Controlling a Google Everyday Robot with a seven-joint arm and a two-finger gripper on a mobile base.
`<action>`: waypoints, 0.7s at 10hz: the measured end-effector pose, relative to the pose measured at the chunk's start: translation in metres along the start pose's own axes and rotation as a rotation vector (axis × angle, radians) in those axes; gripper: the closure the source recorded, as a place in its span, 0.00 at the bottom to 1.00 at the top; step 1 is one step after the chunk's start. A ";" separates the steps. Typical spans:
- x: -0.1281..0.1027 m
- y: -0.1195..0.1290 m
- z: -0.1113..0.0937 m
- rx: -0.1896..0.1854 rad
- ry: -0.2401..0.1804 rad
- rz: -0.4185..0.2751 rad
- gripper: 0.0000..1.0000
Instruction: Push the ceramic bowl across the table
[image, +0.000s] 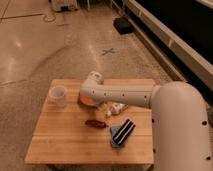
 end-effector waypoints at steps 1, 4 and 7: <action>-0.004 0.002 -0.003 0.001 0.003 0.001 0.32; -0.021 0.009 -0.010 -0.008 0.007 -0.007 0.32; -0.037 0.003 -0.014 -0.014 0.011 -0.012 0.32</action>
